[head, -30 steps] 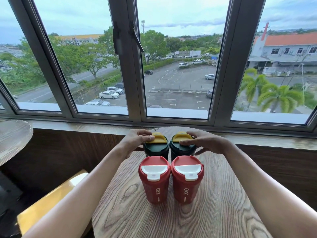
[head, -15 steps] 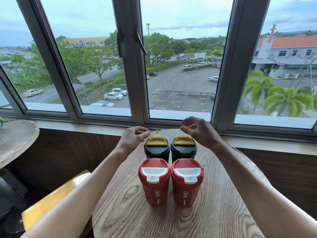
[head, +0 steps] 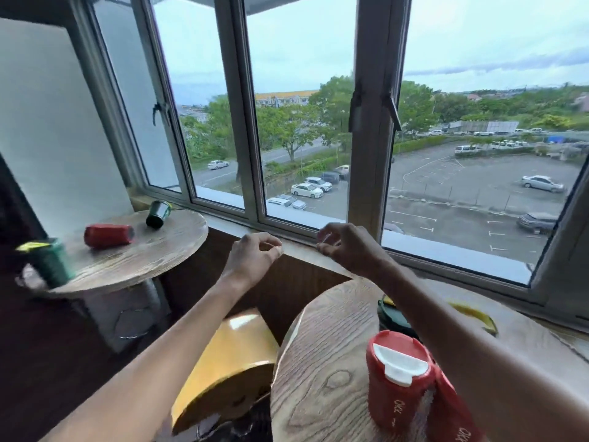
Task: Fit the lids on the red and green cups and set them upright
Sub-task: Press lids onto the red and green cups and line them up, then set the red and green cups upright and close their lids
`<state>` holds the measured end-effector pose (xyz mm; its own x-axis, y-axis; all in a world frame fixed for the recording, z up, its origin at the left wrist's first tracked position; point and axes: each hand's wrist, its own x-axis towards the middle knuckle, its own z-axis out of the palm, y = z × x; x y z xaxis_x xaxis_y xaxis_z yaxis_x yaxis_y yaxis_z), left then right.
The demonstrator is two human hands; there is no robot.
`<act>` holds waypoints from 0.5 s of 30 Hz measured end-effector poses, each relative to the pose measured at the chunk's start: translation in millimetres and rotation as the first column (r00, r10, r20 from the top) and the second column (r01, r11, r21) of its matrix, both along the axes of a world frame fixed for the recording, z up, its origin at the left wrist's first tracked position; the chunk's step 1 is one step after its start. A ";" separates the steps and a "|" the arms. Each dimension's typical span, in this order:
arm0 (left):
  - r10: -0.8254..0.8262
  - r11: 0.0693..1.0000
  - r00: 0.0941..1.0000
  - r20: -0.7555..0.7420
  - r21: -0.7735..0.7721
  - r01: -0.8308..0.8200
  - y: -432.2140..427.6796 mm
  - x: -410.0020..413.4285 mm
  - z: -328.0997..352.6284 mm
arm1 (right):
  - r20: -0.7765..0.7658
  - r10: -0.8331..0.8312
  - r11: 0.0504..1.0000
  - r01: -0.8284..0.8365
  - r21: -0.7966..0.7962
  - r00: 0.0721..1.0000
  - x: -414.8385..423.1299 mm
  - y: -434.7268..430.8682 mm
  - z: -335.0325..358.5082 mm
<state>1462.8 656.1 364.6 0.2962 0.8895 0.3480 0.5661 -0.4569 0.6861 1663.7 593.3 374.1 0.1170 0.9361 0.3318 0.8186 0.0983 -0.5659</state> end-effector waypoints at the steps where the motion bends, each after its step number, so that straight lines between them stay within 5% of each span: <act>1: 0.037 0.999 0.999 -0.002 0.000 -0.037 6.9 -18.9 1.8 | 0.009 0.029 1.000 -0.029 -0.009 1.000 -18.6 11.6 0.7; 6: 0.178 0.984 0.984 -0.003 -0.011 -0.178 43.3 -124.5 0.3 | 0.034 0.174 0.983 -0.172 -0.068 0.984 -131.4 75.8 -0.8; 15: 0.304 0.951 0.953 0.004 -0.060 -0.303 120.9 -308.4 -12.7 | -0.168 0.293 0.950 -0.307 -0.062 0.941 -337.4 181.8 -22.2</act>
